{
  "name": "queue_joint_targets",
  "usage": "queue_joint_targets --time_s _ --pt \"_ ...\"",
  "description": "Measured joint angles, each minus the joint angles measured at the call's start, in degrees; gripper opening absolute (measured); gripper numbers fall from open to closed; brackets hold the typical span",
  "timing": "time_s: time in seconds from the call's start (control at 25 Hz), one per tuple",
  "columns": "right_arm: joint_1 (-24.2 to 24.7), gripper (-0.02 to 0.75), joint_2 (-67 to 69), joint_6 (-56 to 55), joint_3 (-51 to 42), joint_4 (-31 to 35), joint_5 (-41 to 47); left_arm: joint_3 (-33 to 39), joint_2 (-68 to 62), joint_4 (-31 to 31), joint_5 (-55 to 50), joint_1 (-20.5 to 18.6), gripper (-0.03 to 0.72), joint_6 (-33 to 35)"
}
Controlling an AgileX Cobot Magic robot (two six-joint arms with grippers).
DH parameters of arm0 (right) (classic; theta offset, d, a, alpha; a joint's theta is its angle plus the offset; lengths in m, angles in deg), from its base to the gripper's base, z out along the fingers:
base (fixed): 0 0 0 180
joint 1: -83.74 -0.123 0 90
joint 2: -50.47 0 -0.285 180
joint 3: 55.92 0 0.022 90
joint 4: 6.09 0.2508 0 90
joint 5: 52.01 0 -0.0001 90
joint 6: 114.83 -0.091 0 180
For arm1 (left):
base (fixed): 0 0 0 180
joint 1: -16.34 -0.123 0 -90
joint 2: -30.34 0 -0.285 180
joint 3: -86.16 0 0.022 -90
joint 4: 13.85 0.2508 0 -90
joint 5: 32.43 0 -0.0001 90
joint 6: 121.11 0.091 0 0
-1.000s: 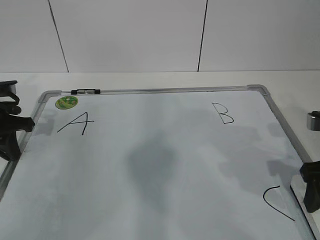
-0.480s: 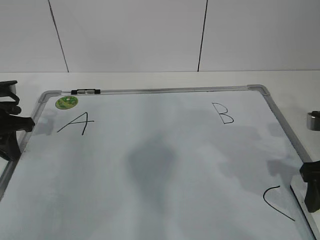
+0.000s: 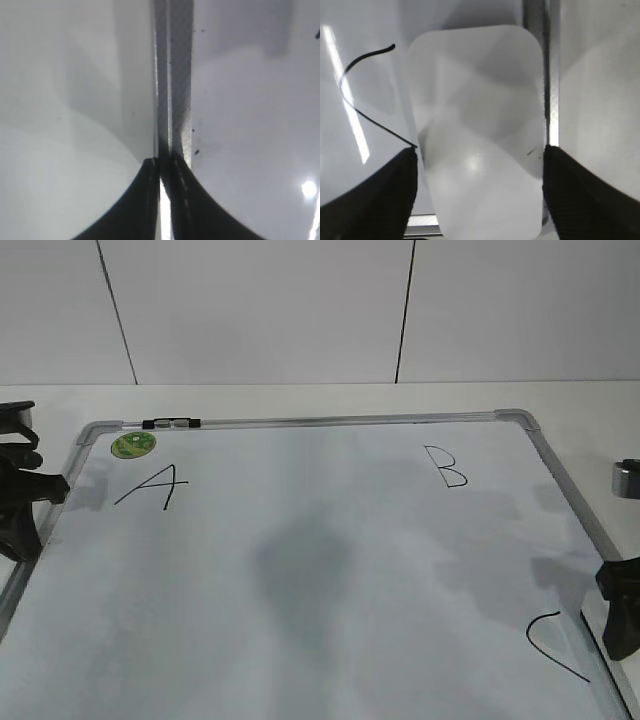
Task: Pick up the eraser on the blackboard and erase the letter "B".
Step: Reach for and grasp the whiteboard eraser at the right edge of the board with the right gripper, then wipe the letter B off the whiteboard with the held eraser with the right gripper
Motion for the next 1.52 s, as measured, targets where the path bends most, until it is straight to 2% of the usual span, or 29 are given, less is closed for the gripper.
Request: queue_joint_targets --time_s 1.24,1.52 --pt "0.0 0.607 4.41 2.75 0.09 0.13 -1.46 0.0 0.0 0.0 0.0 0.0 0.038 0.0" --pt "0.0 0.592 4.41 2.75 0.09 -1.84 -1.46 0.0 0.0 0.0 0.0 0.0 0.038 0.0"
